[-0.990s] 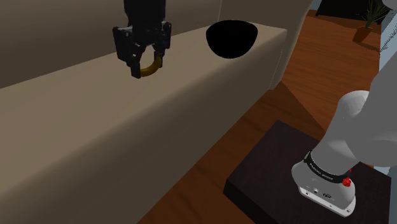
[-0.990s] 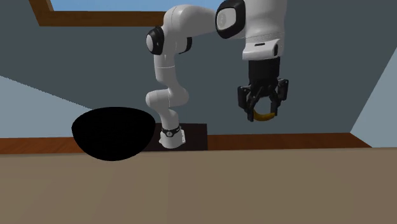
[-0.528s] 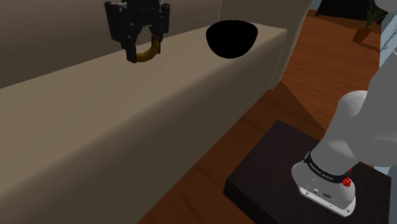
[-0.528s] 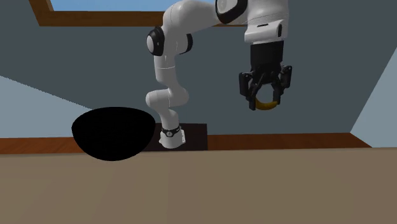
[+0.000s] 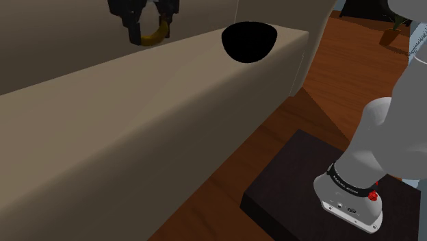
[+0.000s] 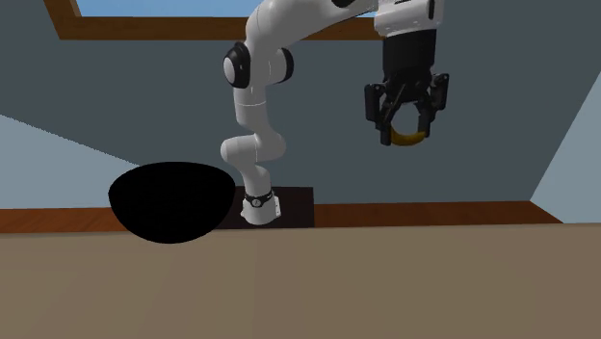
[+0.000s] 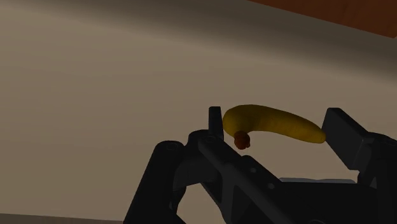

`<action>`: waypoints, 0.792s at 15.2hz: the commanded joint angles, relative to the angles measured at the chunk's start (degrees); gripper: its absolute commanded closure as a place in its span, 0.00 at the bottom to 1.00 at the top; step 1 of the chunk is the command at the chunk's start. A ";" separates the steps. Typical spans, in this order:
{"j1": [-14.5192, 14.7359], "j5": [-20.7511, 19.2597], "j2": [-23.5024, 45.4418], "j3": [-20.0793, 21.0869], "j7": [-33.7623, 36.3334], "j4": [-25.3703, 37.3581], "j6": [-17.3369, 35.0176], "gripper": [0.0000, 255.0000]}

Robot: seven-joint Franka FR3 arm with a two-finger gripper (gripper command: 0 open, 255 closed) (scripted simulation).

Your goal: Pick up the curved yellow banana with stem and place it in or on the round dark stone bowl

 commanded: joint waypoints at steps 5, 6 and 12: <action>1.13 -1.61 3.90 0.47 0.97 9.79 -6.13 1.00; -0.15 -0.60 2.05 -0.17 -0.54 7.38 -5.49 1.00; -6.19 3.81 -6.49 -4.58 -9.75 -3.14 -3.51 1.00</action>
